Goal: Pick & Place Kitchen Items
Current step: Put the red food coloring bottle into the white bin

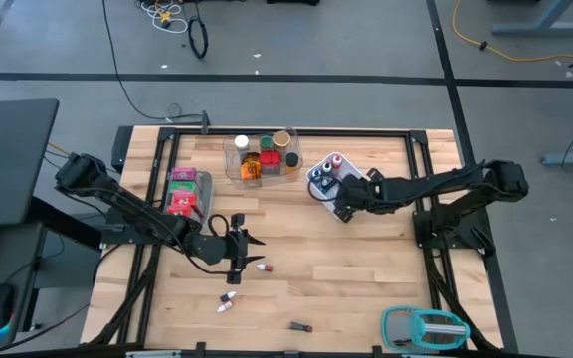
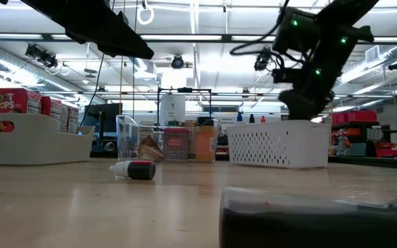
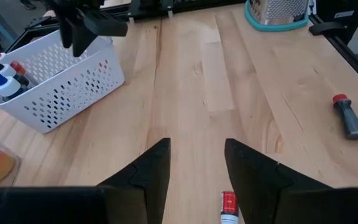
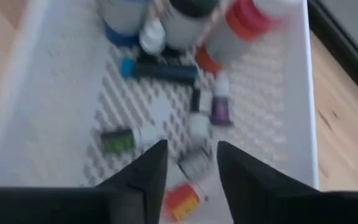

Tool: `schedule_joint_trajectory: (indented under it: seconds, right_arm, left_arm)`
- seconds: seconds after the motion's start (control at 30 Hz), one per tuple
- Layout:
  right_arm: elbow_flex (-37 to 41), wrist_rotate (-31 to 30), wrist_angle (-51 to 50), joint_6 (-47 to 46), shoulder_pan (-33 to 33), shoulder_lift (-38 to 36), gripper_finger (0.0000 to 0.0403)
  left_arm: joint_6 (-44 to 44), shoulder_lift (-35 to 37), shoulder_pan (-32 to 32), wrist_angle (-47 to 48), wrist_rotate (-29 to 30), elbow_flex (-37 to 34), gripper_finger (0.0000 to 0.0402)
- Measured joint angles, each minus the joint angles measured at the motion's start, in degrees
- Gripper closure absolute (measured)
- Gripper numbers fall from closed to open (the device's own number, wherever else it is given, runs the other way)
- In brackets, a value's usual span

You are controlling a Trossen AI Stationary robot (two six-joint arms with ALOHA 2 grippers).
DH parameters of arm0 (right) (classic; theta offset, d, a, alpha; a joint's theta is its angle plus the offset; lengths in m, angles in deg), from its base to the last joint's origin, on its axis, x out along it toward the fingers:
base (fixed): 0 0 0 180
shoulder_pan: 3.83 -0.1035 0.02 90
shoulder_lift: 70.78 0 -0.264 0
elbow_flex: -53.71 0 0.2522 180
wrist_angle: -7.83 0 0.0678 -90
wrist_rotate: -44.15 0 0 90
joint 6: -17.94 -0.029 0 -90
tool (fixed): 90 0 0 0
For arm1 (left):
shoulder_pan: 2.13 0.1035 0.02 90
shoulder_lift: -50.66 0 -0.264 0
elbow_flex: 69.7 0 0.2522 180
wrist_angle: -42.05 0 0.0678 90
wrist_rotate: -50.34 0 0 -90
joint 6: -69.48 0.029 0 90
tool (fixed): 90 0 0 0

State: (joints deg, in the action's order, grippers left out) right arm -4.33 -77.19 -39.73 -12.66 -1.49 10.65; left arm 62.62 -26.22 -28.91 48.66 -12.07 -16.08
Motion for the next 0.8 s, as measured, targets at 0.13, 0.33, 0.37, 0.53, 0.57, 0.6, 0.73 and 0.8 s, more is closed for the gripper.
schedule_joint_trajectory:
  seconds: [0.13, 0.33, 0.37, 0.53, 0.57, 0.6, 0.73, 0.8]
  right_arm:
    - [-2.7, -0.1, 1.1, 2.7, -0.5, 0.0, 0.0238]
    - [-6.2, 2.2, 5.3, 4.3, -1.2, 0.0, 0.0246]
    - [-6.3, 3.4, 7.1, 4.9, -1.4, 0.0, 0.0248]
    - [-6.4, 10.4, 14.5, 6.3, -2.5, 0.0, 0.0254]
    - [-6.4, 11.1, 15.6, 6.7, -2.9, 0.0, 0.0255]
    - [-6.4, 11.7, 16.6, 7.4, -3.3, 0.0, 0.0255]
    - [-6.4, 13.0, 20.5, 10.9, -5.4, 0.0, 0.0255]
    - [-6.4, 13.2, 22.1, 12.8, -6.5, 0.0, 0.0255]
  left_arm:
    - [-0.9, 0.0, 0.0, 0.0, 0.0, 0.0, 0.0240]
    - [-3.8, -0.1, 0.0, 0.2, -0.4, 0.0, 0.0240]
    - [-5.0, -0.1, 0.0, 0.3, -0.8, 0.0, 0.0240]
    - [-9.0, -0.1, 0.0, 2.1, -5.1, 0.0, 0.0240]
    - [-8.8, -0.1, 0.0, 2.7, -6.4, 0.0, 0.0240]
    - [-8.4, -0.1, 0.0, 3.4, -7.6, 0.0, 0.0240]
    - [-7.7, -2.7, 0.0, 3.8, -9.2, 0.0, 0.0240]
    - [-7.8, -5.3, 0.0, 2.8, -9.2, 0.1, 0.0240]
